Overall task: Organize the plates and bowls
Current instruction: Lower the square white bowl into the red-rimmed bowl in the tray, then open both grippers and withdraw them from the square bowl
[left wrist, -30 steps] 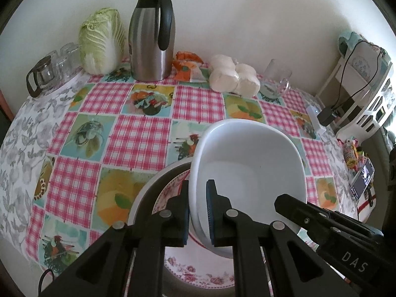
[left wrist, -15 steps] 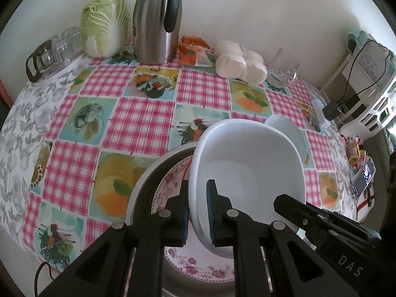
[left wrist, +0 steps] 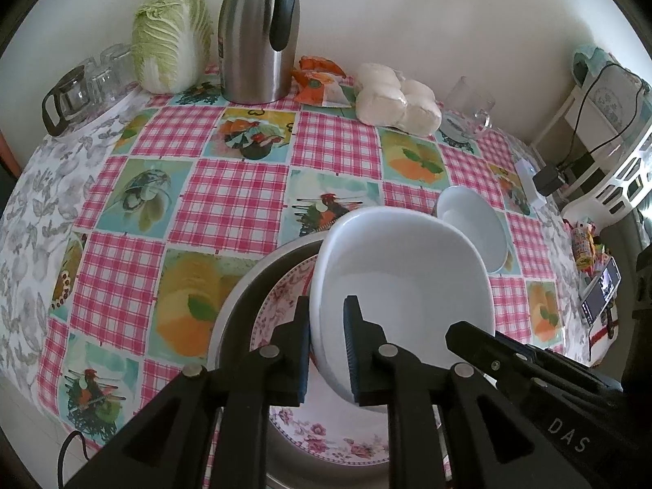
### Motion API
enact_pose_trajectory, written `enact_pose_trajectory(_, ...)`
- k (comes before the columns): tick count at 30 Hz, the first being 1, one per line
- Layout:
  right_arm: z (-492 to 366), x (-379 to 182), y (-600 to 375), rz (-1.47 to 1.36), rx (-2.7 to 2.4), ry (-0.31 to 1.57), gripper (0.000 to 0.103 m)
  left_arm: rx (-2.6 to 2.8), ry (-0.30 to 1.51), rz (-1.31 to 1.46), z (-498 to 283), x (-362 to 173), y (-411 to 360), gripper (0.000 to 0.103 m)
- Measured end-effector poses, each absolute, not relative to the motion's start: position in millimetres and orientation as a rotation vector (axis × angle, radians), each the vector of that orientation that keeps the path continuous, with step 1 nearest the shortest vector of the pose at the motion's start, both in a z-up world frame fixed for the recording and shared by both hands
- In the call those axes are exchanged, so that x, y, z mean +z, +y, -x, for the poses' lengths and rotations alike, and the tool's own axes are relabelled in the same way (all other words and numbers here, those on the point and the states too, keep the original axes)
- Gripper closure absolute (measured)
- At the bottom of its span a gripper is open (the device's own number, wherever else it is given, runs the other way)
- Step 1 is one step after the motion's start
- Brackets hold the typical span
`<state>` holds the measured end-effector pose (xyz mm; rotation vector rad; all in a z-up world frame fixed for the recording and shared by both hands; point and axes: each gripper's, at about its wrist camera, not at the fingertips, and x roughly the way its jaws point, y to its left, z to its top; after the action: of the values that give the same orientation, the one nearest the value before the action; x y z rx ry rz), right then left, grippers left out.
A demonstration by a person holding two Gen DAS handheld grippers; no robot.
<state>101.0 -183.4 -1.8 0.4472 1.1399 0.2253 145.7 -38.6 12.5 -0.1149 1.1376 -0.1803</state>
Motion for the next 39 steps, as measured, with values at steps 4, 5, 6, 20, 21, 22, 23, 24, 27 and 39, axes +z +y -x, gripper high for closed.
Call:
enact_pose_trajectory(4, -102.0, -3.7, -182.8, -0.444, 0.225, 1.143, 0.08, -0.18, 1.132, 0.113, -145.7, 13.2, -37.5, 0.087)
enact_pose_trajectory(5, -102.0, -3.9, -183.1, -0.445, 0.226, 1.143, 0.08, -0.18, 1.131, 0.112, -145.7, 13.3, -37.5, 0.087)
enact_pose_trajectory(6, -101.6, -3.8, -182.9, -0.445, 0.226, 1.143, 0.08, -0.181, 1.131, 0.113, -145.8, 13.4, -37.3, 0.087)
enact_pose_trajectory(20, -99.2, 1.9, -186.2, -0.449, 0.229, 1.116, 0.081, -0.174, 1.116, 0.128, -146.9, 15.5, -34.6, 0.087)
enact_pose_trajectory(21, -98.6, 3.5, -186.3, -0.444, 0.229, 1.111, 0.081, -0.172, 1.114, 0.129, -146.9, 15.8, -34.2, 0.087)
enact_pose_trajectory(22, -97.8, 4.6, -186.5, -0.442, 0.229, 1.104, 0.081, -0.171, 1.11, 0.131, -146.8, 16.3, -33.4, 0.087)
enact_pose_trajectory(23, -97.7, 5.6, -186.4, -0.444, 0.231, 1.1, 0.081, -0.169, 1.106, 0.133, -146.7, 17.2, -32.7, 0.087)
enact_pose_trajectory(24, -97.7, 6.5, -186.8, -0.447, 0.233, 1.094, 0.081, -0.165, 1.101, 0.132, -146.5, 18.2, -32.2, 0.087)
enact_pose_trajectory(27, -96.6, 11.3, -189.8, -0.456, 0.236, 1.069, 0.081, -0.16, 1.088, 0.136, -146.4, 20.8, -31.1, 0.087)
enact_pose_trajectory(39, -95.5, 22.1, -188.9, -0.409, 0.212, 1.003, 0.063, -0.119, 1.035, 0.148, -146.1, 29.8, -22.5, 0.044)
